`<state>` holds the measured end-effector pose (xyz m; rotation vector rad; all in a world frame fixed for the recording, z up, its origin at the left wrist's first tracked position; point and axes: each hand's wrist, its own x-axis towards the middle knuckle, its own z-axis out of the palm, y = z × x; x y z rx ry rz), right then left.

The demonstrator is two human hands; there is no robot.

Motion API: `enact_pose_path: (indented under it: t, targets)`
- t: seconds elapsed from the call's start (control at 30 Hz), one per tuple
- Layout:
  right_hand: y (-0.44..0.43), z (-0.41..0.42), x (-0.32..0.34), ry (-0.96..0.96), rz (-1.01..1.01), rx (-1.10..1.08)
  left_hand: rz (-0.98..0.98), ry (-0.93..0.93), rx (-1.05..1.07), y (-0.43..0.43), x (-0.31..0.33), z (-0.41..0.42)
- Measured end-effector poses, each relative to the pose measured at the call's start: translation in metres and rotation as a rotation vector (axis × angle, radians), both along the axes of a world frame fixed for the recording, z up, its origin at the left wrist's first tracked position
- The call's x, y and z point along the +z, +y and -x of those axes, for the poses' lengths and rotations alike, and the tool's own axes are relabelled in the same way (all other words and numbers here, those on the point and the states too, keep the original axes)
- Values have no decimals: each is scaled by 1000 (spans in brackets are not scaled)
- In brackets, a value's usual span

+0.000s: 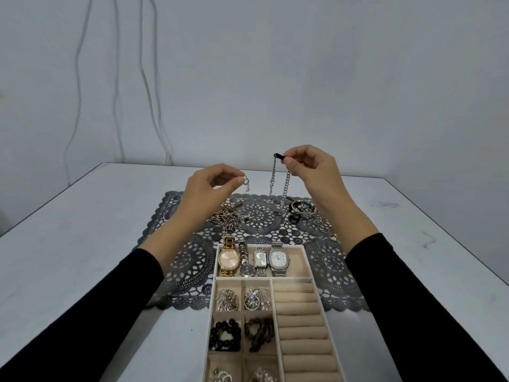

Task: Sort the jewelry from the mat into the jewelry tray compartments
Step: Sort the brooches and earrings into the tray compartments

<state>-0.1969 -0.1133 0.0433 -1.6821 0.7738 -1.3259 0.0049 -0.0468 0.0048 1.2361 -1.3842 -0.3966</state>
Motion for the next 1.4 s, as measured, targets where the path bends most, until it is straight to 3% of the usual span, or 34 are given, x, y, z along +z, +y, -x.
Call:
enact_pose_path:
  t: [0.53, 0.97, 1.4]
  targets:
    - [85, 5, 29, -89, 39, 144, 74, 103, -24, 80, 10, 8]
    - [146, 25, 27, -109, 60, 426, 104, 135, 7, 127, -14, 18]
    - [172, 38, 11, 31, 1, 728, 101, 139, 1, 130, -28, 22]
